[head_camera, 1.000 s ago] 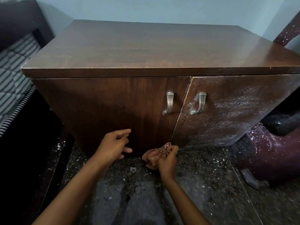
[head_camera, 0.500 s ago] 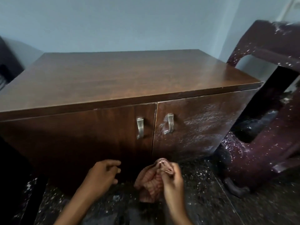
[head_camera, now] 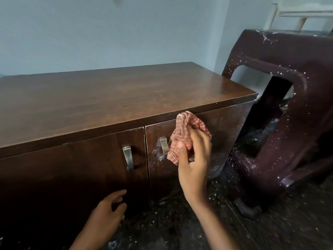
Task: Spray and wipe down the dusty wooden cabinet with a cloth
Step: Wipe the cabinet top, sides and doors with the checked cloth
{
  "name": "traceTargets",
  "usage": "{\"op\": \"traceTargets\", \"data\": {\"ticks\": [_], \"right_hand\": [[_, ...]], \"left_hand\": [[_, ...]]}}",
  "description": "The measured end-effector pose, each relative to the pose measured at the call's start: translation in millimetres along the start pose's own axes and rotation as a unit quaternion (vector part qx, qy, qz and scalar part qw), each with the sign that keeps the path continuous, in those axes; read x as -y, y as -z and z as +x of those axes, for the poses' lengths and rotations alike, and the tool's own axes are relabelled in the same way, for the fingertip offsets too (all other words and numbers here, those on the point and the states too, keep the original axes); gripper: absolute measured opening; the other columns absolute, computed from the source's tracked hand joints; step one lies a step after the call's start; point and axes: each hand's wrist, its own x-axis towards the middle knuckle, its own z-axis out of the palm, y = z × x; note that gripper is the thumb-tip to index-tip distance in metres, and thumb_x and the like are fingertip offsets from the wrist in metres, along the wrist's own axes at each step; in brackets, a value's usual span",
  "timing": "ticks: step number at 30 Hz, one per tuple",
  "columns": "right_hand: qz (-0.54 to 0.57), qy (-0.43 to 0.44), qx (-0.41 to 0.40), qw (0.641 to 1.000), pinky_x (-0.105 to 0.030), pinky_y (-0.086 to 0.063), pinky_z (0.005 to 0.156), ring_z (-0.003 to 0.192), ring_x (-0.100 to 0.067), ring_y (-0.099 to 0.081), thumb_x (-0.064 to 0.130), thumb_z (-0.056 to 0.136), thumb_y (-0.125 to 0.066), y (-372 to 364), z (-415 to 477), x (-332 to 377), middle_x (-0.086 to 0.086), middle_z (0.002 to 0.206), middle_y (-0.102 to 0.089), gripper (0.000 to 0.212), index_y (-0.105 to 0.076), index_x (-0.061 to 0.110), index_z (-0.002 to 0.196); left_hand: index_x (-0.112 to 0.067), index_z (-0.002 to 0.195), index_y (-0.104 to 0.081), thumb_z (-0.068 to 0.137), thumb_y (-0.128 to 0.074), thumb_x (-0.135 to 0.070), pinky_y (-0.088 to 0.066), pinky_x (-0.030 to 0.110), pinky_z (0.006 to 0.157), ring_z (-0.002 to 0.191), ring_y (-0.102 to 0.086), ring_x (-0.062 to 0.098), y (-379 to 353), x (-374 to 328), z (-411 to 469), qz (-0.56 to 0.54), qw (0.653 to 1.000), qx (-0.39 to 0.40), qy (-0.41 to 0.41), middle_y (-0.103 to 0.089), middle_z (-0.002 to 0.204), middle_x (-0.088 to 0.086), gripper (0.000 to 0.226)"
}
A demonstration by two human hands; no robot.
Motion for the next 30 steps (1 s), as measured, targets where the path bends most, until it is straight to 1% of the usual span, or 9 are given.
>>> {"op": "traceTargets", "data": {"ticks": [4, 7, 11, 13, 17, 21, 23, 26, 30], "right_hand": [[-0.106, 0.061, 0.002, 0.993, -0.035, -0.029, 0.107, 0.126, -0.021, -0.039, 0.011, 0.09, -0.047, -7, -7, -13, -0.003, 0.135, -0.038, 0.042, -0.052, 0.014, 0.132], [-0.091, 0.067, 0.001, 0.994, -0.018, -0.021, 0.111, 0.128, -0.024, -0.032, 0.004, 0.088, -0.043, -7, -2, -15, -0.009, 0.137, -0.034, 0.046, -0.051, 0.016, 0.132], [-0.115, 0.131, -0.004, 0.985, -0.022, -0.033, 0.106, 0.118, -0.026, -0.04, 0.005, 0.091, -0.047, 0, 5, -28, -0.011, 0.129, -0.043, 0.036, -0.059, 0.019, 0.122], [-0.132, 0.135, -0.011, 0.982, -0.024, -0.033, 0.105, 0.117, -0.027, -0.042, 0.011, 0.096, -0.042, 9, 15, -37, -0.015, 0.128, -0.047, 0.032, -0.057, 0.019, 0.123], [-0.137, 0.07, -0.051, 0.987, -0.029, -0.032, 0.104, 0.117, -0.038, -0.046, 0.004, 0.091, -0.042, 13, 26, -33, -0.021, 0.13, -0.047, 0.035, -0.063, 0.006, 0.12], [-0.148, 0.185, 0.025, 0.971, -0.04, -0.038, 0.101, 0.122, -0.029, -0.04, 0.006, 0.095, -0.043, 1, 9, -29, -0.008, 0.135, -0.042, 0.038, -0.053, 0.022, 0.129], [-0.17, 0.184, 0.026, 0.968, -0.035, -0.037, 0.102, 0.122, -0.029, -0.041, -0.004, 0.089, -0.05, 5, 9, -40, -0.006, 0.136, -0.041, 0.045, -0.057, 0.02, 0.127], [-0.162, 0.099, -0.023, 0.982, -0.022, -0.028, 0.108, 0.121, -0.035, -0.042, -0.004, 0.087, -0.047, 13, 13, -41, -0.014, 0.135, -0.045, 0.04, -0.063, 0.009, 0.121], [-0.137, 0.158, -0.01, 0.978, -0.033, -0.037, 0.102, 0.119, -0.03, -0.041, 0.004, 0.093, -0.047, -1, 14, -18, -0.013, 0.132, -0.046, 0.032, -0.064, 0.014, 0.118]], "left_hand": [[-0.02, 0.126, -0.053, 0.09, -0.052, -0.008, -0.041, 0.024, 0.056, 0.074, -0.062, 0.016, 2, 6, 3, -0.012, 1.0, -0.013, -0.001, -0.053, 0.113, 0.003, 0.038], [-0.022, 0.123, -0.054, 0.089, -0.054, -0.007, -0.043, 0.026, 0.059, 0.076, -0.063, 0.018, 1, 9, 3, -0.013, 1.0, -0.011, -0.006, -0.054, 0.112, 0.004, 0.038], [-0.028, 0.122, -0.052, 0.086, -0.057, -0.008, -0.046, 0.041, 0.092, 0.106, -0.06, 0.028, -5, 8, 3, 0.011, 1.0, -0.015, -0.019, -0.054, 0.123, 0.007, 0.041], [-0.022, 0.128, -0.05, 0.086, -0.058, -0.008, -0.042, 0.045, 0.098, 0.112, -0.057, 0.03, -10, 7, 3, 0.006, 1.0, -0.015, -0.017, -0.051, 0.128, 0.009, 0.045], [-0.018, 0.134, -0.044, 0.086, -0.059, -0.007, -0.041, 0.048, 0.1, 0.116, -0.055, 0.032, -15, 9, 4, -0.004, 1.0, -0.01, -0.015, -0.043, 0.13, 0.007, 0.052], [-0.021, 0.136, -0.042, 0.086, -0.059, -0.012, -0.046, 0.041, 0.09, 0.107, -0.058, 0.027, -13, 10, 6, 0.001, 1.0, -0.01, -0.007, -0.042, 0.121, 0.002, 0.053], [-0.02, 0.136, -0.042, 0.087, -0.059, -0.012, -0.046, 0.039, 0.087, 0.106, -0.058, 0.026, -14, 9, 6, 0.008, 1.0, -0.01, -0.008, -0.041, 0.118, 0.002, 0.053], [-0.019, 0.137, -0.041, 0.087, -0.059, -0.012, -0.047, 0.038, 0.082, 0.102, -0.06, 0.027, -12, 9, 5, 0.011, 1.0, -0.009, -0.02, -0.043, 0.117, 0.004, 0.054], [-0.024, 0.14, -0.036, 0.089, -0.056, -0.016, -0.044, 0.042, 0.101, 0.119, -0.052, 0.025, -11, 7, 3, 0.026, 0.999, 0.01, -0.026, -0.039, 0.136, 0.007, 0.056]]}}
